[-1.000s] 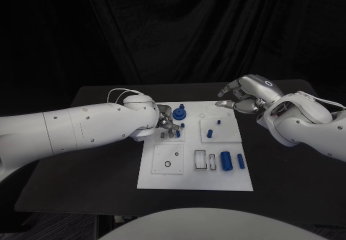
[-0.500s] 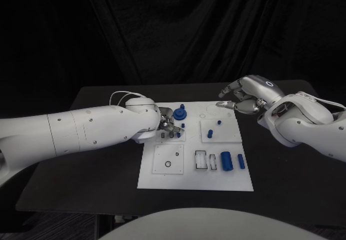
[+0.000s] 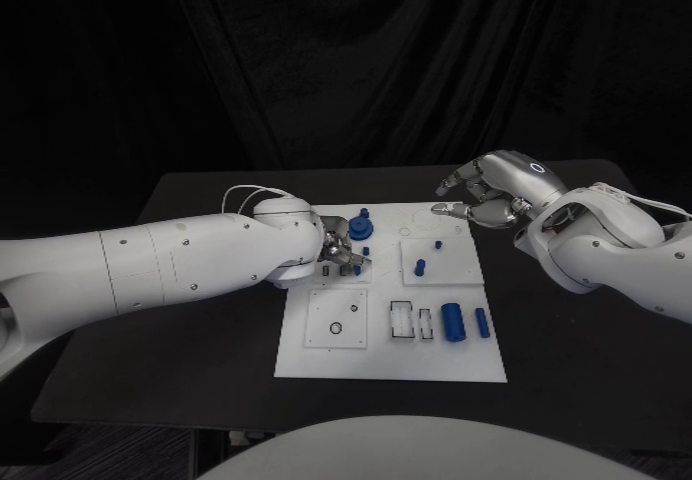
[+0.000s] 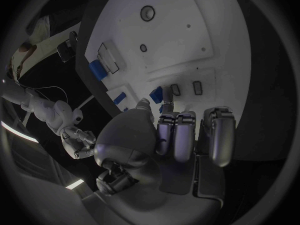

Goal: Assemble the parts on the task board

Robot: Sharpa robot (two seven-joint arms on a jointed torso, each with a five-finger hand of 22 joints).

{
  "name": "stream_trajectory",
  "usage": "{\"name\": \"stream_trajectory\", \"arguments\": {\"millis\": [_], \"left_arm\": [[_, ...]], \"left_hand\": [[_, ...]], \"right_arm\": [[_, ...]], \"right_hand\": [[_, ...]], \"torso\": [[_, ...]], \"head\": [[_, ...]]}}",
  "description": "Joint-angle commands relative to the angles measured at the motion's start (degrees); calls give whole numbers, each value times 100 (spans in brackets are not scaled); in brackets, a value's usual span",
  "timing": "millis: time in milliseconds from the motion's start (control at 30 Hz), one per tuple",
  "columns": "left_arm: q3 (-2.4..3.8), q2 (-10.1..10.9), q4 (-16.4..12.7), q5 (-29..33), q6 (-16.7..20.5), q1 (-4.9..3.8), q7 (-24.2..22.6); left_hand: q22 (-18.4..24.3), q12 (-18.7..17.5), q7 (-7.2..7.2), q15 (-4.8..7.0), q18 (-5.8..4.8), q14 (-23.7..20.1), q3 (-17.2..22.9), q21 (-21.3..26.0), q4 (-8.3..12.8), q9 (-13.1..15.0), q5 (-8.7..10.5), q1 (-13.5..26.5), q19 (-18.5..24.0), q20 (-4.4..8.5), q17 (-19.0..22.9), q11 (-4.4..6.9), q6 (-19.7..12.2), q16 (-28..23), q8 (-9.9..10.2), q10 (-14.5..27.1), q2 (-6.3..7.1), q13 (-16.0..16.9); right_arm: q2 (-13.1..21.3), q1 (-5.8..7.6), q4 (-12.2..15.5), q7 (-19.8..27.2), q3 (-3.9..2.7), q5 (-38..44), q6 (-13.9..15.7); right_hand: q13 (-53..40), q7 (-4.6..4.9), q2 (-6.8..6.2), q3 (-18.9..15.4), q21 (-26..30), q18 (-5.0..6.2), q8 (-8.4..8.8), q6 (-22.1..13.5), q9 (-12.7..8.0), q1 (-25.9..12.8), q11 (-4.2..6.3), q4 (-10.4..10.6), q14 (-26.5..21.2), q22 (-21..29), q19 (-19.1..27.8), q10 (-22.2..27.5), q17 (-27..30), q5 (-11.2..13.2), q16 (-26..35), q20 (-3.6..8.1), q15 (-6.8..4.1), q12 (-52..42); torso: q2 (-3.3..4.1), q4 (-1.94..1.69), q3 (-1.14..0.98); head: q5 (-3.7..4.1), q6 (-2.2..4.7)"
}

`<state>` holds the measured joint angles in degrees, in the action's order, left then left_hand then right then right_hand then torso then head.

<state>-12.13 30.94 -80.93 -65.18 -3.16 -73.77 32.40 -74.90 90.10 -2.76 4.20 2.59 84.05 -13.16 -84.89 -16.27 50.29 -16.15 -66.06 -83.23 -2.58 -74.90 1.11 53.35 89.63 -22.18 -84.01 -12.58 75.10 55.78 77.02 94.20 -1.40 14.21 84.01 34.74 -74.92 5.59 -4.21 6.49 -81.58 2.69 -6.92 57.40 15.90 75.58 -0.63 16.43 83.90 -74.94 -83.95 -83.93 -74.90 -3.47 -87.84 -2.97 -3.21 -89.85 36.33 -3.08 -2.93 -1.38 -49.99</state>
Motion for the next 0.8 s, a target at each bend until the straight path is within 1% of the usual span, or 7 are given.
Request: {"name": "stream_trajectory", "arguments": {"millis": [33, 100, 267, 433, 533, 567, 800], "left_arm": [[4, -20, 9, 4, 54, 18, -148], [4, -25, 15, 4, 57, 25, -144], [4, -41, 41, 4, 5, 33, -106], [4, -63, 53, 4, -54, 40, -73], [4, -74, 59, 4, -70, 45, -66], [4, -78, 61, 4, -72, 47, -68], [4, -92, 70, 4, -85, 58, -79]], "left_hand": [[-534, -10, -6, -29, -1, 595, 26, 18, 15, -3, -37, -69, 3, -2, -1510, -3, 53, 37, 27, -599, -1, 1490], [-533, -10, -4, -27, -1, 595, 35, 20, 19, -2, -48, -83, 4, 0, -1510, -1, 63, 37, 37, -599, -2, 1490], [-538, -10, 3, -20, -1, 595, 67, 21, 35, 5, -112, -136, -1, 7, -1510, 6, 89, 37, 77, -599, 8, 1490], [-538, -10, 7, -16, -1, 595, 85, 24, 40, 11, -150, -161, -1, 10, -1510, 10, 109, 37, 98, -599, 13, 1490], [-539, -10, 12, -12, -1, 595, 106, 27, 45, 20, -200, -189, -1, 14, -1510, 15, 130, 37, 119, -599, 19, 1490], [-542, -10, 15, -9, -1, 595, 125, 28, 49, 27, -255, -214, -4, 18, -1510, 18, 145, 37, 141, -599, 28, 1490], [-547, -10, 27, 4, -1, 595, 225, 39, 55, 66, -549, -314, -7, 32, -1510, 31, 192, 37, 250, -599, 84, 1490]], "right_arm": [[5, -15, 1, -91, -4, 8, -39], [11, -15, 5, -99, -4, 8, -42], [19, -15, 18, -110, -4, 8, -48], [9, -15, 26, -124, -4, 8, -77], [0, -15, 23, -127, -4, 8, -88], [-2, -15, 22, -128, -4, 8, -92], [-1, -16, 22, -142, -4, 8, -113]], "right_hand": [[-1508, 1, 47, 16, 34, -62, 36, 42, -9, 31, -39, 6, 537, -1233, -250, -607, -1193, -23, 39, -31, 34, -15], [-1508, 1, 47, 16, 34, -62, 36, 42, -9, 31, -39, 6, 537, -1233, -250, -607, -1193, -23, 39, -31, 34, -15], [-1508, 1, 47, 16, 34, -62, 36, 42, -9, 31, -39, 6, 537, -1233, -250, -607, -1193, -23, 39, -31, 34, -15], [-1508, 2, 50, 14, 41, -60, 38, 44, -11, 31, -39, 7, 536, -1230, -247, -607, -1186, -25, 44, -32, 35, -15], [-1508, 2, 51, 13, 58, -56, 38, 45, -12, 32, -40, 7, 535, -1225, -240, -607, -1184, -26, 46, -33, 35, -15], [-1508, 2, 51, 13, 58, -56, 38, 45, -12, 32, -40, 7, 535, -1225, -240, -607, -1184, -26, 46, -33, 35, -15], [-1504, 2, 51, 12, 69, -54, 39, 46, -13, 33, -40, 7, 535, -1221, -236, -603, -1182, -28, 47, -33, 36, -11]], "torso": [[-6, 12, -1], [-6, 16, -3], [-7, 5, -2], [-3, 26, -4], [-4, 31, -7], [2, 21, -6], [8, 19, -4]], "head": [[0, -1], [-2, -1], [11, -1], [0, -1], [-3, -1], [6, -1], [4, -1]]}}
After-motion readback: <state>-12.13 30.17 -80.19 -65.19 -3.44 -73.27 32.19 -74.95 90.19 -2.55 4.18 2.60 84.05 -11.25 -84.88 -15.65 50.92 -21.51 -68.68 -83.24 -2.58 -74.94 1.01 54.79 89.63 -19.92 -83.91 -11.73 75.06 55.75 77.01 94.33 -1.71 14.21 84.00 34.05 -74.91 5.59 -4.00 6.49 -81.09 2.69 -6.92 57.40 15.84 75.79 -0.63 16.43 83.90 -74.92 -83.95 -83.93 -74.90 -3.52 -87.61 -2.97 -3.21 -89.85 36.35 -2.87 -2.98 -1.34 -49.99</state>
